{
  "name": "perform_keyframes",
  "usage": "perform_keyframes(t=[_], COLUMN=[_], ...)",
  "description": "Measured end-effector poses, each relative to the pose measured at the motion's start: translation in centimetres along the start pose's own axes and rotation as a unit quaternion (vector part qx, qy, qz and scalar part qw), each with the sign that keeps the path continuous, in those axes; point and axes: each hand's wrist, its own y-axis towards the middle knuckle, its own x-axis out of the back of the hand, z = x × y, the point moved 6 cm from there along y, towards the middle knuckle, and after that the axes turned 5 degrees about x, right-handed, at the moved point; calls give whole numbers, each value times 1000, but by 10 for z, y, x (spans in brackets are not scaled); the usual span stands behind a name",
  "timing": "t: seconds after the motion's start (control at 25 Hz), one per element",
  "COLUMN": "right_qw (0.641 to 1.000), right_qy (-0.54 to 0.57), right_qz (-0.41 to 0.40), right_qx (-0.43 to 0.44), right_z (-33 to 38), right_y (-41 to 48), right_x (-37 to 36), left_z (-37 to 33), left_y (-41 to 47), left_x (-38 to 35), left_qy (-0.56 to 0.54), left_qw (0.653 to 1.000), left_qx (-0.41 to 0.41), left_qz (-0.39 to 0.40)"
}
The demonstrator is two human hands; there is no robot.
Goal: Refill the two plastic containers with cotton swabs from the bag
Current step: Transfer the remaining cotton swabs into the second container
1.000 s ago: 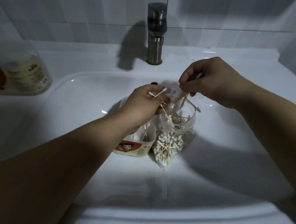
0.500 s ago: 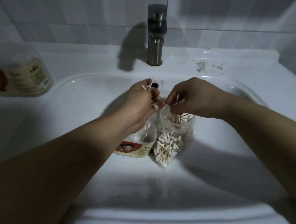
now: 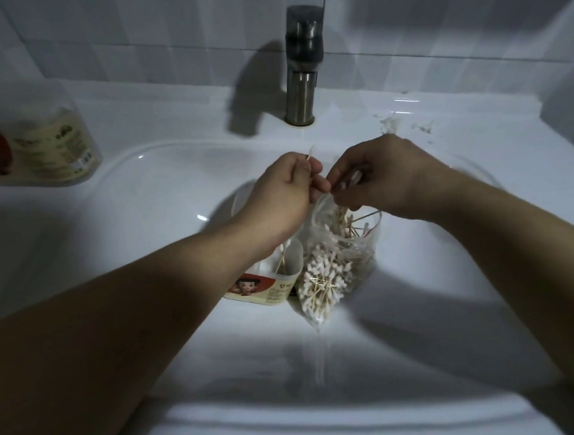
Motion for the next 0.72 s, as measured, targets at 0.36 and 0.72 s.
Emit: perform_keyframes(t=[0.36,0.72], right_qw=[994,992], right_qy=[69,105], right_qz=[-80,-71], right_qx=[0,14], right_z=[1,1], right_y=[4,5], right_x=[5,-5], left_z=[1,8], left_y=[-4,-6], left_x=[-13,-16], left_qy=[-62,-97], left_qw=[996,993], left_qx=[-4,50], left_qz=[56,40])
